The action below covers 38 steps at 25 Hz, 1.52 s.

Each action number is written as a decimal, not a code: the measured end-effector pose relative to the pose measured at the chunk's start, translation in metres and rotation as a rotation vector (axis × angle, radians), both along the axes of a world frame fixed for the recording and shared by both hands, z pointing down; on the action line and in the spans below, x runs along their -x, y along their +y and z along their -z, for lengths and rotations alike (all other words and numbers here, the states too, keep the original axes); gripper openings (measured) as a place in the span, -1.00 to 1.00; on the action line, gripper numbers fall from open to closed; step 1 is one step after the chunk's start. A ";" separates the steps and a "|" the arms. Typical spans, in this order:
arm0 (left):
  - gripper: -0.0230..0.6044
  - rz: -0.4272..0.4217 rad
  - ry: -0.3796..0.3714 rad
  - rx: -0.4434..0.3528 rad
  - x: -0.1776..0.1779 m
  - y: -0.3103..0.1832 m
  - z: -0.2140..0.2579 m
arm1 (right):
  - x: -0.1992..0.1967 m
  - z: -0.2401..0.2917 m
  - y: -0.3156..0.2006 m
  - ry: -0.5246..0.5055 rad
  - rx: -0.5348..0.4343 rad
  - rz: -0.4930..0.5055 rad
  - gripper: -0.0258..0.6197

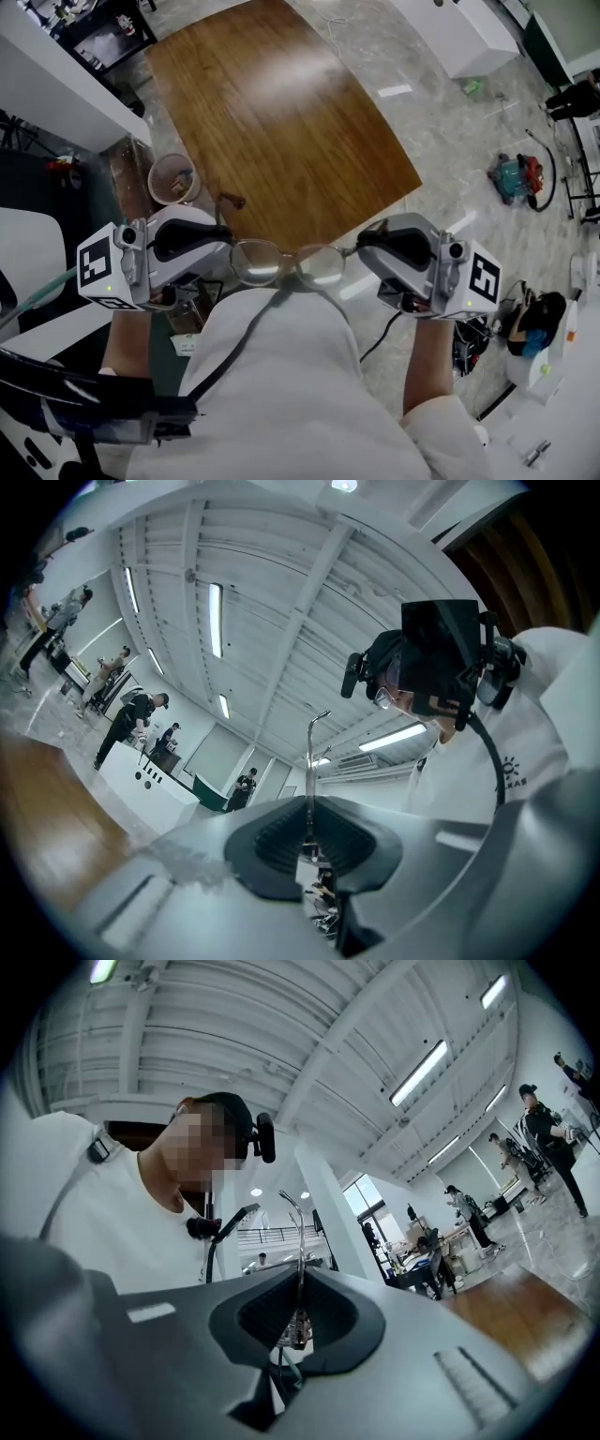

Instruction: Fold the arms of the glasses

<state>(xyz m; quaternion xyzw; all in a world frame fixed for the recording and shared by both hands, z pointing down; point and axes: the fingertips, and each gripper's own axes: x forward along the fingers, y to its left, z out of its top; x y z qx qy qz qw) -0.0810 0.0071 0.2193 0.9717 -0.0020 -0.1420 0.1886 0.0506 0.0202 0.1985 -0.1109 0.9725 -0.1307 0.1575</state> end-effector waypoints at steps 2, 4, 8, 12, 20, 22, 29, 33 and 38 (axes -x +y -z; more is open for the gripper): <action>-0.83 -0.007 -0.025 -0.010 -0.003 -0.001 -0.001 | 0.002 -0.004 -0.002 0.071 -0.005 0.009 -0.85; -0.83 -0.012 -0.051 -0.028 -0.008 -0.001 -0.001 | 0.007 -0.010 -0.003 0.176 -0.010 0.026 -0.86; -0.83 -0.023 -0.110 -0.079 -0.016 -0.002 -0.002 | 0.018 -0.026 -0.003 0.394 -0.038 0.088 -0.86; -0.83 -0.039 -0.146 -0.115 -0.023 0.000 0.000 | 0.030 -0.041 -0.001 0.608 -0.092 0.173 -0.85; -0.83 -0.032 -0.202 -0.157 -0.025 0.002 -0.004 | 0.038 -0.080 -0.001 0.926 -0.084 0.229 -0.85; -0.83 -0.030 -0.201 -0.163 -0.025 0.002 -0.004 | 0.041 -0.084 -0.003 0.941 -0.108 0.224 -0.85; -0.83 -0.040 -0.090 -0.124 -0.020 0.002 0.008 | 0.053 -0.051 0.002 0.688 -0.139 0.236 -0.59; -0.83 -0.057 -0.066 -0.126 -0.024 0.007 0.020 | 0.049 -0.032 0.006 0.622 -0.146 0.247 -0.54; -0.83 -0.064 -0.069 -0.134 -0.018 0.012 0.016 | 0.055 -0.011 0.007 0.481 -0.129 0.256 -0.54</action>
